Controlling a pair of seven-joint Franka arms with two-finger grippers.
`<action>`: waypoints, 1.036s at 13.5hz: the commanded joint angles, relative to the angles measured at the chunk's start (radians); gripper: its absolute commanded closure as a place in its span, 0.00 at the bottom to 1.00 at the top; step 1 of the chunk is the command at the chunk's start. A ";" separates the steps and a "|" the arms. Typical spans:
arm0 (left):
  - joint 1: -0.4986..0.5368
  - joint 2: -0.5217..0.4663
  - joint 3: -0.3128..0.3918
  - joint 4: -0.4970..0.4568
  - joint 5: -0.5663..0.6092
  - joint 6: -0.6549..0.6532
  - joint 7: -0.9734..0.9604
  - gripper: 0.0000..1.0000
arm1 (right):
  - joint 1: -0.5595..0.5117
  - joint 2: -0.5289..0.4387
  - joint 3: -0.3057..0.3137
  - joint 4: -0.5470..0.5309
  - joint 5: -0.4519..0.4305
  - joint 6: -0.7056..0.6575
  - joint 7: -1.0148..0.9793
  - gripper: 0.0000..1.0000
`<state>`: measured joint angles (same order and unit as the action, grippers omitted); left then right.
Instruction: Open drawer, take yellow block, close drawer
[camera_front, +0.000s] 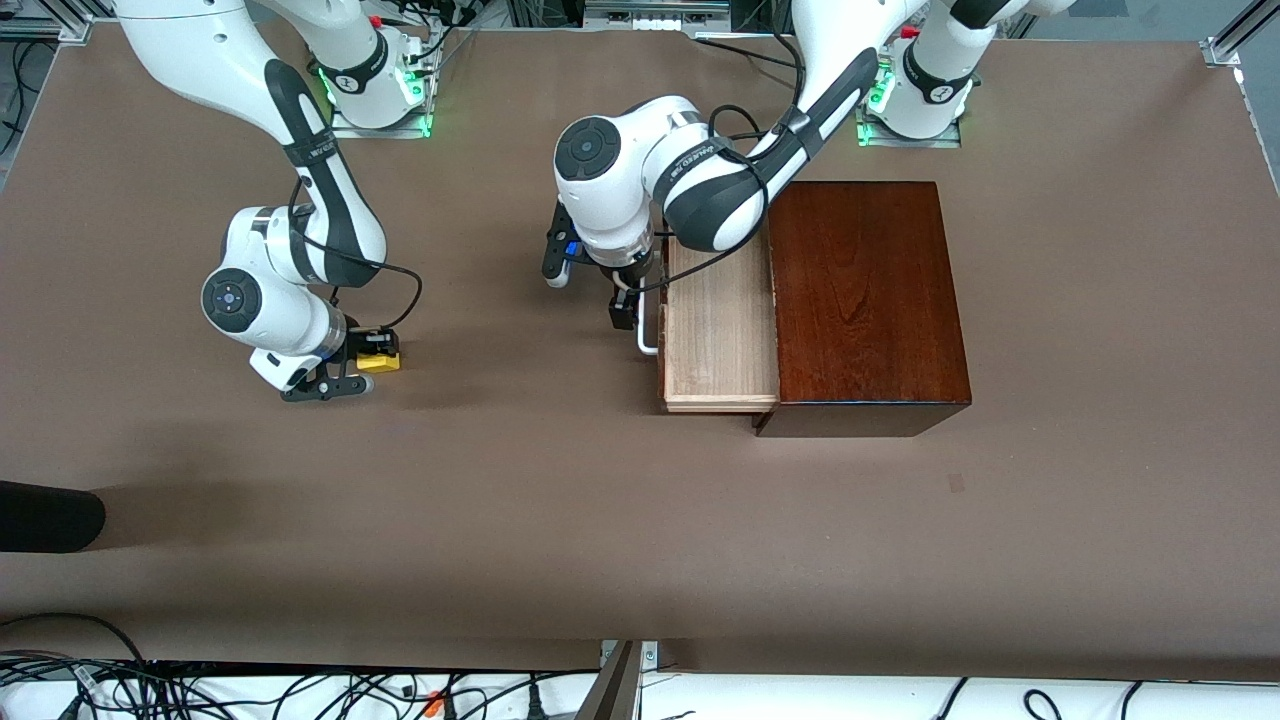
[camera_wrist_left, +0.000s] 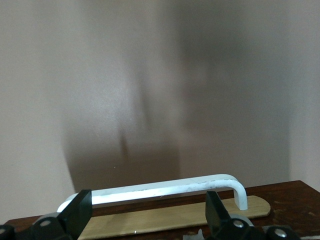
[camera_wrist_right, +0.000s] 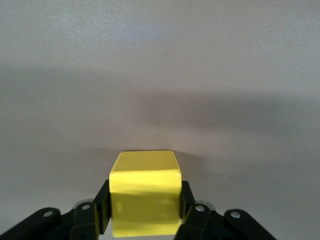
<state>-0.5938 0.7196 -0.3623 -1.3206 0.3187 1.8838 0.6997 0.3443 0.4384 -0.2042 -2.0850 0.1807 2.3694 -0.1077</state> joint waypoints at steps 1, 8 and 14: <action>-0.014 -0.011 0.011 -0.025 0.031 -0.020 -0.009 0.00 | -0.011 0.011 0.011 0.014 0.000 0.011 0.008 0.76; 0.012 -0.032 0.014 -0.023 0.033 -0.041 -0.009 0.00 | -0.014 -0.075 -0.024 0.103 -0.073 -0.050 -0.057 0.00; 0.019 -0.042 0.019 -0.028 0.072 -0.106 -0.013 0.00 | -0.041 -0.271 -0.026 0.178 -0.093 -0.214 -0.049 0.00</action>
<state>-0.5824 0.7094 -0.3515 -1.3332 0.3254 1.8411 0.6828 0.3116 0.2634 -0.2471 -1.8898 0.0990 2.2405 -0.2099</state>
